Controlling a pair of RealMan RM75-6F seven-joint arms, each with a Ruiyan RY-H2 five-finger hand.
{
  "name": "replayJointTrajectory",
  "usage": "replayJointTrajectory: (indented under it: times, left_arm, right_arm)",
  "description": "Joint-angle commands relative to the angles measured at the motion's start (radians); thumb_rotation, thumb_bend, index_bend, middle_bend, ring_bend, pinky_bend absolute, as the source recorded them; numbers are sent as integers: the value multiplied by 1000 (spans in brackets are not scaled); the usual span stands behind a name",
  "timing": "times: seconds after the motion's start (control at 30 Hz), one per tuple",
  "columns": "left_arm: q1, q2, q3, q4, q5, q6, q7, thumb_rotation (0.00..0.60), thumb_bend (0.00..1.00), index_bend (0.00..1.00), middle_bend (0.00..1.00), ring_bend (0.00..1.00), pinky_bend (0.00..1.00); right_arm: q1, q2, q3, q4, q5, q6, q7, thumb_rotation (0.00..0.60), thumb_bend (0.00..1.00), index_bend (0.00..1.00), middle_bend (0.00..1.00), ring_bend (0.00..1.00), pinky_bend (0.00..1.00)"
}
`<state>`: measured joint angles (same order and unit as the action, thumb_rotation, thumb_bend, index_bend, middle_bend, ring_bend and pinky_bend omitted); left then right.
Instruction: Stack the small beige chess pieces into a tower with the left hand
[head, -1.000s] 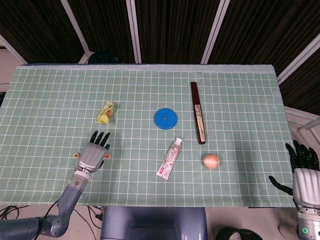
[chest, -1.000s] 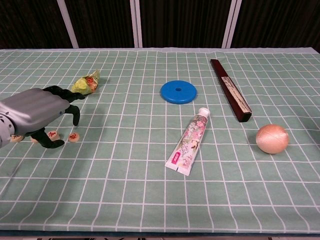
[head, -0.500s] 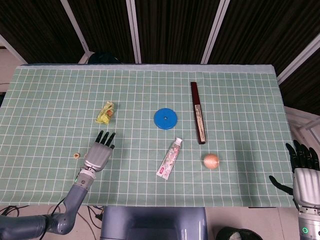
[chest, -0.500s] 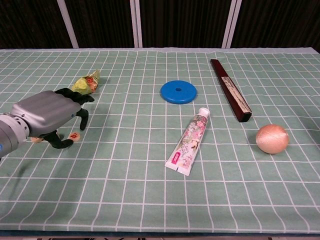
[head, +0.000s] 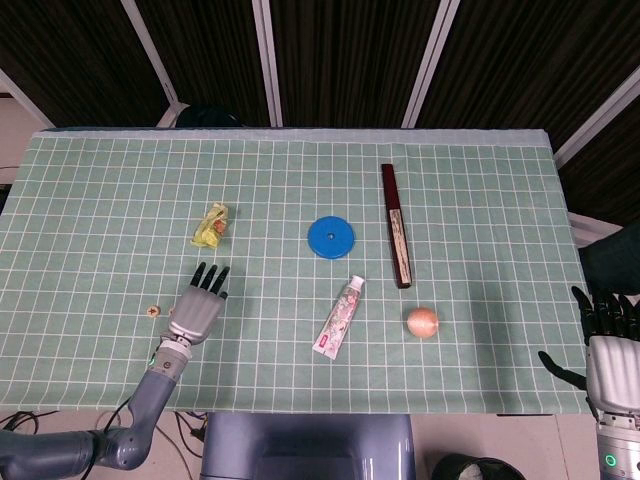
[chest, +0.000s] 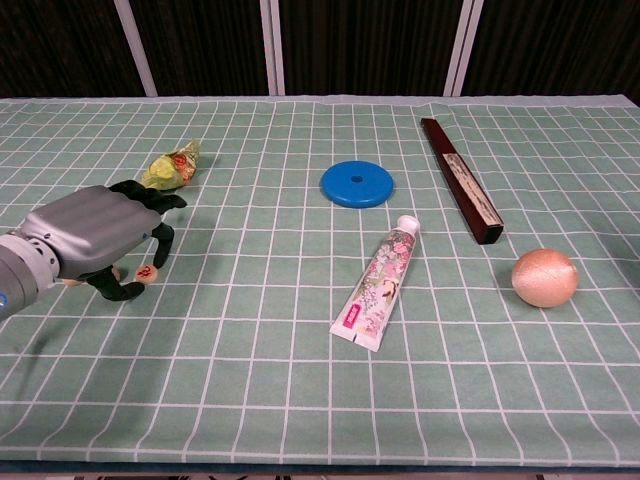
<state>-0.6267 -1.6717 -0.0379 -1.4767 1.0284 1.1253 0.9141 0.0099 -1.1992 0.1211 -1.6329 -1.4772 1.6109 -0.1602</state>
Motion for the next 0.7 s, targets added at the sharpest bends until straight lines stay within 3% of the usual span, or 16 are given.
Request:
replayJointTrajectory:
  times: [0.03, 0.4, 0.7]
  left_arm:
    - [-1, 0, 0, 0, -1, 0, 1, 600, 312, 488, 0, 0, 0]
    - [-1, 14, -1, -20, 11, 16, -5, 600, 323, 494, 0, 0, 0]
    - [17, 78, 6, -94, 56, 65, -13, 600, 323, 494, 0, 0, 0]
  right_arm:
    - [0, 0, 0, 0, 0, 0, 0, 600, 232, 81, 13, 0, 0]
    - [0, 0, 0, 0, 1, 0, 2, 600, 232, 81, 13, 0, 0]
    - [-1, 0, -1, 0, -1, 1, 2, 600, 233, 81, 13, 0, 0]
